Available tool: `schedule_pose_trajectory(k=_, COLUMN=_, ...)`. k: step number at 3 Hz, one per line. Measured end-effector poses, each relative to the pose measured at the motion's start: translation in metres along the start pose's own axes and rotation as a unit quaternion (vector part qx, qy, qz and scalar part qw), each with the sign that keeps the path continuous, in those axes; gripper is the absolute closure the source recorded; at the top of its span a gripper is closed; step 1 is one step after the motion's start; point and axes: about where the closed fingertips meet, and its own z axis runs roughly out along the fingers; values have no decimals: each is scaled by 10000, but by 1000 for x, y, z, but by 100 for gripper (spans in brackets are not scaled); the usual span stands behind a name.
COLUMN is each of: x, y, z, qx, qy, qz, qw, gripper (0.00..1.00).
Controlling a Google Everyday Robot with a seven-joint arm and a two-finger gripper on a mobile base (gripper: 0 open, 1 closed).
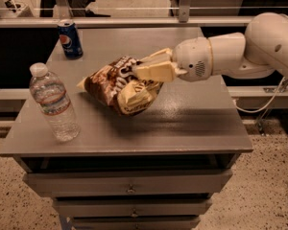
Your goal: Move brown chip bag near water bottle
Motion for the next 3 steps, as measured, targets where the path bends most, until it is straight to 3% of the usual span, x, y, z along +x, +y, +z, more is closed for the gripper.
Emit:
schedule_pose_trajectory(k=1, x=20, y=3, z=20, qx=-197, qy=-54, qz=87, qw=9998, gripper=100)
schedule_pose_trajectory(k=3, x=35, y=12, z=42, qx=-355, qy=-211, qz=298, qw=9987, gripper=59)
